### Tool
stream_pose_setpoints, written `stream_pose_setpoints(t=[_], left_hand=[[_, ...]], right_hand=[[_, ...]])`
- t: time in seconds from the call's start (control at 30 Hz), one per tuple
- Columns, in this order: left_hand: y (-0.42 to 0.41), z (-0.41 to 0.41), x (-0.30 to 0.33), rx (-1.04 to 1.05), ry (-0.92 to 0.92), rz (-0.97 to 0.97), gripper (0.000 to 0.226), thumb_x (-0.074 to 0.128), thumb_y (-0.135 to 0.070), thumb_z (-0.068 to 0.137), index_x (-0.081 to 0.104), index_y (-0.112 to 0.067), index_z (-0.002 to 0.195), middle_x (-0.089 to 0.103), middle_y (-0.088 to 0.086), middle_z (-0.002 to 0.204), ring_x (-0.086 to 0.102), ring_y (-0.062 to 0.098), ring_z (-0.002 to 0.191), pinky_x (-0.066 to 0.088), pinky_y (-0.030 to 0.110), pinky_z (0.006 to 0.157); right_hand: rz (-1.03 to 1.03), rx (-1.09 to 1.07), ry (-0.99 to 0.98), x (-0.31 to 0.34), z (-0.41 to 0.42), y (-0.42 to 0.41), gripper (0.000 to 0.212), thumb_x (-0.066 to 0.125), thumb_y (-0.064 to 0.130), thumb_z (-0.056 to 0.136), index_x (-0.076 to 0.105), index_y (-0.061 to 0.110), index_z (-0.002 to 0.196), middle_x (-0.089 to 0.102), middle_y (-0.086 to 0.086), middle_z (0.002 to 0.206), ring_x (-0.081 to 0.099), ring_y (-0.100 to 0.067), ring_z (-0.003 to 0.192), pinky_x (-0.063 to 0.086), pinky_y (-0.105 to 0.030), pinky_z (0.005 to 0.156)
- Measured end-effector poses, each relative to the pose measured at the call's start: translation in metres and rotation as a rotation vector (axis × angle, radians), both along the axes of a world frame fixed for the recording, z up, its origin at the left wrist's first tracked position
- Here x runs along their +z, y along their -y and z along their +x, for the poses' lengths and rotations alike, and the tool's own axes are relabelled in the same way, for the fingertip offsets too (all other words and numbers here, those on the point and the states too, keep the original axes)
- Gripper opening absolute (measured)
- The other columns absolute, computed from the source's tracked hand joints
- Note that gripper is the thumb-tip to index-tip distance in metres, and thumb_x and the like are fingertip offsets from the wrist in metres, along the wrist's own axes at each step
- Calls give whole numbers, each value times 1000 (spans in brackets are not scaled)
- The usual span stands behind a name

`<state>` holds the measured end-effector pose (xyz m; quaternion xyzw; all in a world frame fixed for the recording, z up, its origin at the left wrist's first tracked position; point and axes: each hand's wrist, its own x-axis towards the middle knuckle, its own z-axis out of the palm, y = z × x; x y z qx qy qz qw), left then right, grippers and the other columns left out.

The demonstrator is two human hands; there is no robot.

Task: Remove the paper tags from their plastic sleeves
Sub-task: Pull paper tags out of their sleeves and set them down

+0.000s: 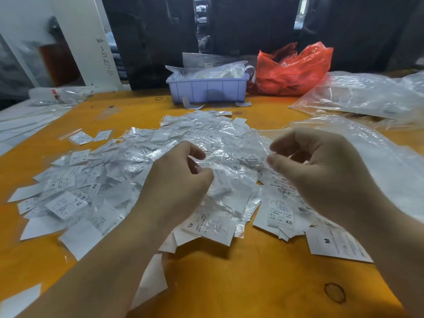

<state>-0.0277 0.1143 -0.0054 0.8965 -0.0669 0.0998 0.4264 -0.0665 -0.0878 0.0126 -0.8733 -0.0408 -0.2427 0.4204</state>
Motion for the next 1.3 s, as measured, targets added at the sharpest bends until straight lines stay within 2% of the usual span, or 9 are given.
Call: stream_pose_setpoints(t=[0.2,0.3,0.37,0.47,0.57,0.73,0.87,1.1,1.3], left_hand=[[3,-4,-1,4,183,188,23,68,-34,83,57,-35,103,50,-12,109,49,11,105,38,26,79],[12,-16,-1,-252,198,203,10,63,-42,86,58,-39,95,53,-23,100,48,-3,100,35,16,79],[20,-23,-4,-462,180,277,12,56,-45,91,63,-36,95,56,-23,100,46,-5,104,40,21,86],[31,-27,-12,-659,183,474,25,51,-46,95,63,-34,113,56,-19,119,39,3,117,37,26,98],[37,-26,-18,-686,186,587,31,48,-51,96,59,-36,121,50,-20,131,33,4,123,31,26,102],[38,-24,-20,-626,217,585,35,48,-53,95,61,-35,122,53,-21,129,39,6,120,31,31,103],[39,-26,-18,-614,270,589,27,45,-40,100,68,-33,113,59,-18,119,44,8,112,30,30,97],[37,-30,-13,-636,386,695,25,42,-29,100,67,-28,99,63,-11,103,50,15,97,30,31,87],[34,-30,-5,-548,362,534,24,41,-28,96,63,-20,90,61,-5,90,54,18,85,40,34,84]], right_hand=[[-434,-161,-185,5,4,19,13,62,15,88,69,26,85,65,8,80,61,-12,71,56,-38,70],[-568,-208,-400,4,6,21,18,59,13,88,68,28,85,66,4,88,61,-17,77,56,-38,74],[-616,-220,-478,3,6,22,18,59,11,86,69,25,84,68,1,87,63,-19,77,57,-38,74],[-670,-238,-513,-1,6,20,13,60,9,82,69,15,90,68,-7,90,64,-26,79,58,-42,74],[-720,-246,-533,-4,8,20,14,59,11,83,66,13,95,64,-8,91,62,-26,78,57,-41,73],[-794,-257,-548,-3,6,21,8,54,7,82,58,13,80,55,-4,78,57,-24,70,55,-36,65],[-817,-261,-590,-3,5,19,20,50,0,79,45,12,63,46,-4,66,45,-19,56,36,-28,50],[-796,-272,-572,-4,3,16,18,52,-1,79,58,17,78,58,-3,76,58,-20,68,52,-33,62],[-771,-252,-525,-2,3,16,13,55,5,83,63,13,90,63,-6,88,61,-26,78,57,-41,73]])
